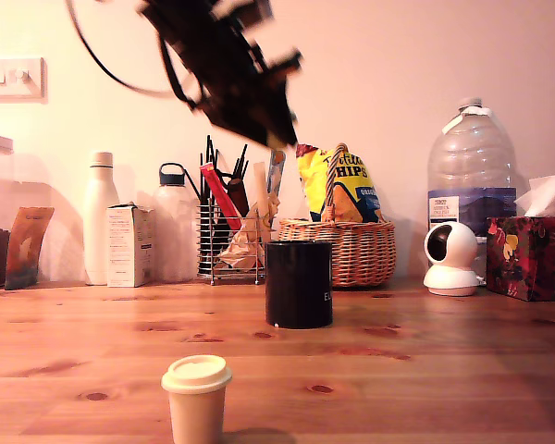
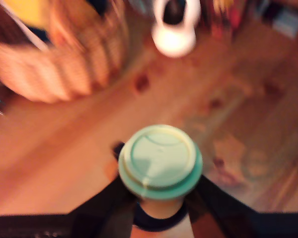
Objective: Pick up the coffee capsules from the table one by one and drop them inside the nearest coffee cup
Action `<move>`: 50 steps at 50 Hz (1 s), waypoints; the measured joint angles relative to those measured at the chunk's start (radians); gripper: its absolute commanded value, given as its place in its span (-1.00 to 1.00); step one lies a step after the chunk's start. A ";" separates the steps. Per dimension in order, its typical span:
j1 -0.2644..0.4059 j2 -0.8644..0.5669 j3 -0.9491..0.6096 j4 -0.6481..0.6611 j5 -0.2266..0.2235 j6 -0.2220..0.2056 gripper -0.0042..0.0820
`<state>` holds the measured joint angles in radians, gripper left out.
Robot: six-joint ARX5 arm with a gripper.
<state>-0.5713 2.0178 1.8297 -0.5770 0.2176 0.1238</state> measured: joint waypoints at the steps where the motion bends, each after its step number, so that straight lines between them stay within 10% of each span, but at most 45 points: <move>1: -0.003 0.011 0.011 -0.009 0.000 0.006 -0.48; 50: -0.024 0.172 0.124 -0.143 -0.116 0.037 -0.48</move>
<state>-0.5957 2.1895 1.9541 -0.7204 0.1020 0.1612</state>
